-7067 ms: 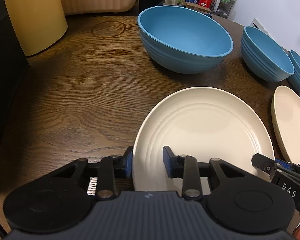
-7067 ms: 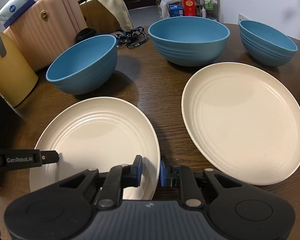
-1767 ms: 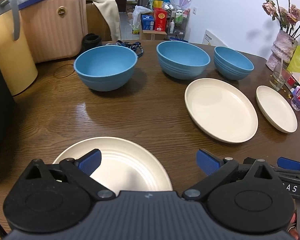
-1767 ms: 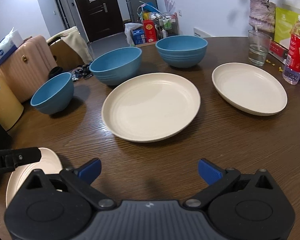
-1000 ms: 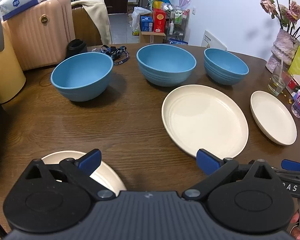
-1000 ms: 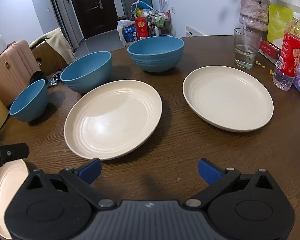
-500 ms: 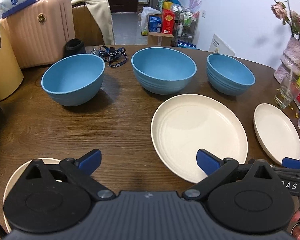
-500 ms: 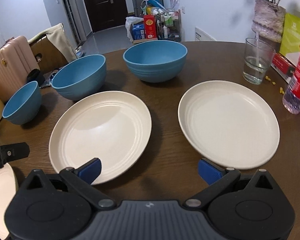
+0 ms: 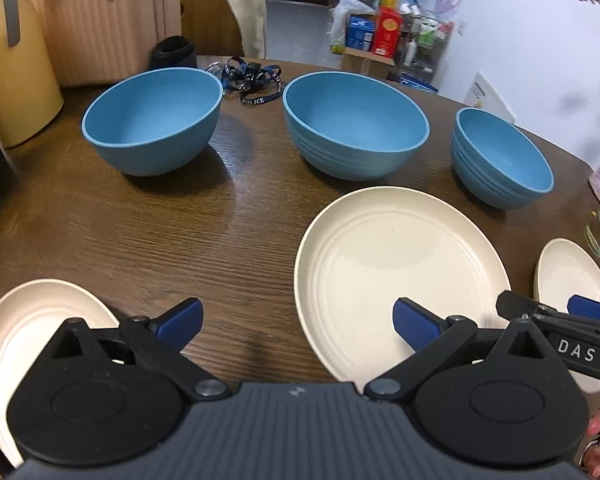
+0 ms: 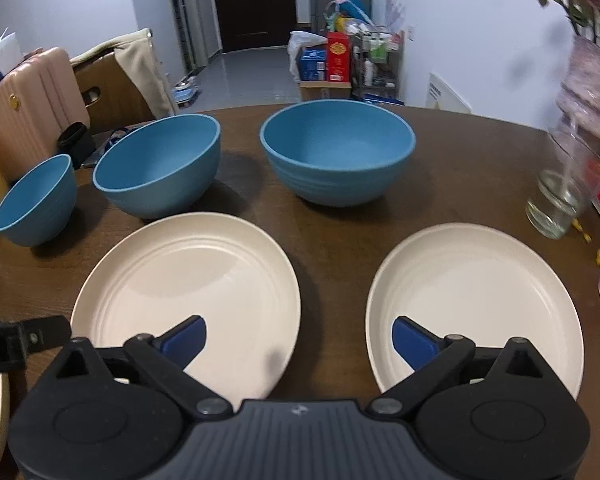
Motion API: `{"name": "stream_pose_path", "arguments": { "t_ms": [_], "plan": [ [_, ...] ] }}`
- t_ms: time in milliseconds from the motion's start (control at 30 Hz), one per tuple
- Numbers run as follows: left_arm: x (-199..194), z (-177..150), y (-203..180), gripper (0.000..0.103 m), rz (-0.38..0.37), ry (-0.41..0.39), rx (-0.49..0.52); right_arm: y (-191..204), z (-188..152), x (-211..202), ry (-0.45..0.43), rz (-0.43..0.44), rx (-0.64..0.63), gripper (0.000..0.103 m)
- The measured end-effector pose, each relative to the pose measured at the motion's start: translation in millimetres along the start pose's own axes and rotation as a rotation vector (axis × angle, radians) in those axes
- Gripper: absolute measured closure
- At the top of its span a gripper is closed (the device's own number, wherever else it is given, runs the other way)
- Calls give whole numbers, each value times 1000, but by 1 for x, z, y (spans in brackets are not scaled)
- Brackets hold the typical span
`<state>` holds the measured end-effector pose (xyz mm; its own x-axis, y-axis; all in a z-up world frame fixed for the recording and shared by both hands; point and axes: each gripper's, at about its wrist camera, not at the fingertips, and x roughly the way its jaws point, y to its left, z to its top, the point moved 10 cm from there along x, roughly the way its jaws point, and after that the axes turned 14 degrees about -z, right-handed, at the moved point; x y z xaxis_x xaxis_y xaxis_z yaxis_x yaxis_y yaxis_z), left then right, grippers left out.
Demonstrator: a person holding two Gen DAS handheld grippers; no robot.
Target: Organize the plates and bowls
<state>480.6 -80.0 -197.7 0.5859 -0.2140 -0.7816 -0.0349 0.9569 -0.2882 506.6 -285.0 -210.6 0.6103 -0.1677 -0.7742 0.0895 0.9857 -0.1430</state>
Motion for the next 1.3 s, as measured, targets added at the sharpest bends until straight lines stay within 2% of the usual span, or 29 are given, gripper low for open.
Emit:
{"name": "stream_pose_path", "arguments": {
  "t_ms": [300,367,400,433,600,767,800,867,967,1033,1133,1300],
  "plan": [
    [19,-3,-2,1,57,12,-78,4,23,24,-6,34,-74,9],
    [22,-5,0,2,72,17,-96,7,25,30,-1,45,-87,12],
    [23,-6,1,3,78,20,-103,9,26,32,2,49,-95,18],
    [26,-7,2,6,83,25,-114,10,27,35,8,54,-105,21],
    [30,-9,5,15,100,40,-147,17,31,43,29,79,-127,25],
    [35,-16,8,35,73,65,-203,20,33,49,53,95,-141,34],
    [36,-16,8,36,75,68,-209,20,34,51,59,97,-142,36],
    [39,-18,9,44,81,74,-220,20,32,54,71,101,-146,46],
    [41,-21,10,48,68,84,-245,18,30,58,81,103,-148,56],
    [43,-22,10,51,69,88,-257,18,30,61,90,107,-150,69],
    [42,-22,10,53,74,83,-262,18,27,65,107,116,-161,75],
    [43,-19,9,65,86,80,-254,19,27,67,116,142,-161,79]
  ]
}}
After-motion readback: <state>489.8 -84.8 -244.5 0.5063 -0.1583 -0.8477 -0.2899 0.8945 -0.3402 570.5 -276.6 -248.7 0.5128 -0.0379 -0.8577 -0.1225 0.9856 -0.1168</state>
